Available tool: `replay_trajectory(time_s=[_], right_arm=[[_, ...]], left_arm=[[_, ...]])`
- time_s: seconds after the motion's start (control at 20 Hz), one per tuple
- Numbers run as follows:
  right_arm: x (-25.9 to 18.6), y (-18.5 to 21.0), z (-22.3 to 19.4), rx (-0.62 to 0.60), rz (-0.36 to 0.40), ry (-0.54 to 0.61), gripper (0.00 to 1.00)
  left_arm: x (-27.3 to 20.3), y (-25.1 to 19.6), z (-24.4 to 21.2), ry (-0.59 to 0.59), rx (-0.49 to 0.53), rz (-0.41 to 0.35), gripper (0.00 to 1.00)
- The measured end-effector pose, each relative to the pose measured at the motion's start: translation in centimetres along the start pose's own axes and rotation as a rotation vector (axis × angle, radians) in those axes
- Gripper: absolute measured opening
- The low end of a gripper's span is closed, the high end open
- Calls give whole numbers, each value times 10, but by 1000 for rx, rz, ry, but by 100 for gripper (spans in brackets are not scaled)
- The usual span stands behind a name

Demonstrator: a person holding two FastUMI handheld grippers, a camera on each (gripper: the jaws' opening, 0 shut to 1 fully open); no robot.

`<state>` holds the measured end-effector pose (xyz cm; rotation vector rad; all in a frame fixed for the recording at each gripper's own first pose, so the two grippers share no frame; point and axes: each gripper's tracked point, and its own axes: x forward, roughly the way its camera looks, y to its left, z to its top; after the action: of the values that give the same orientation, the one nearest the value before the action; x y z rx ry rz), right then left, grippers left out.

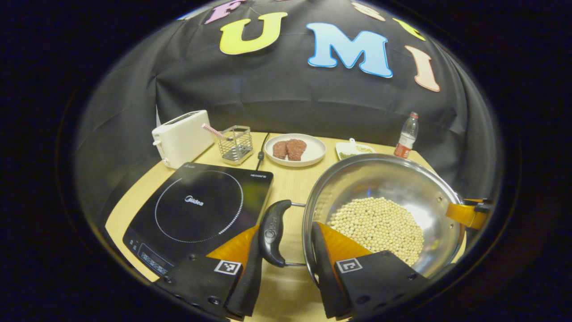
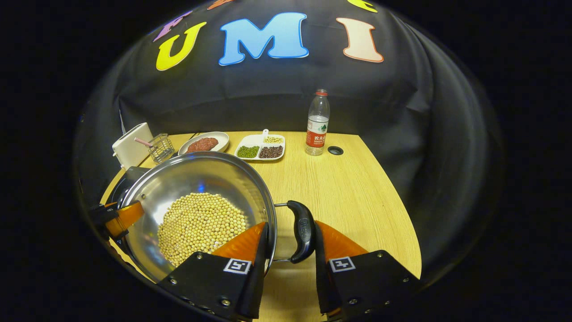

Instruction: First push the handle of the pot to place it horizontally, then grasp the pot with both hands and set it on the induction cooktop.

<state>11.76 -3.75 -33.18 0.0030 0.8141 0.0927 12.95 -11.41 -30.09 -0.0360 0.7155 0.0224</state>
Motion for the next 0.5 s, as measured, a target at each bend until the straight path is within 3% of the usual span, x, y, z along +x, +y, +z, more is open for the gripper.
replay_trajectory(time_s=[0.25, 0.3, 0.5], right_arm=[[-12, 40, 2, 10, -9, 5, 49], [-13, 49, 3, 14, -10, 6, 49], [-20, 86, 7, 14, -26, -3, 49]], left_arm=[[0, 41, 8, 4, 9, -6, 63], [0, 51, 10, 3, 6, -7, 67], [1, 90, 15, 5, 2, -19, 63]])
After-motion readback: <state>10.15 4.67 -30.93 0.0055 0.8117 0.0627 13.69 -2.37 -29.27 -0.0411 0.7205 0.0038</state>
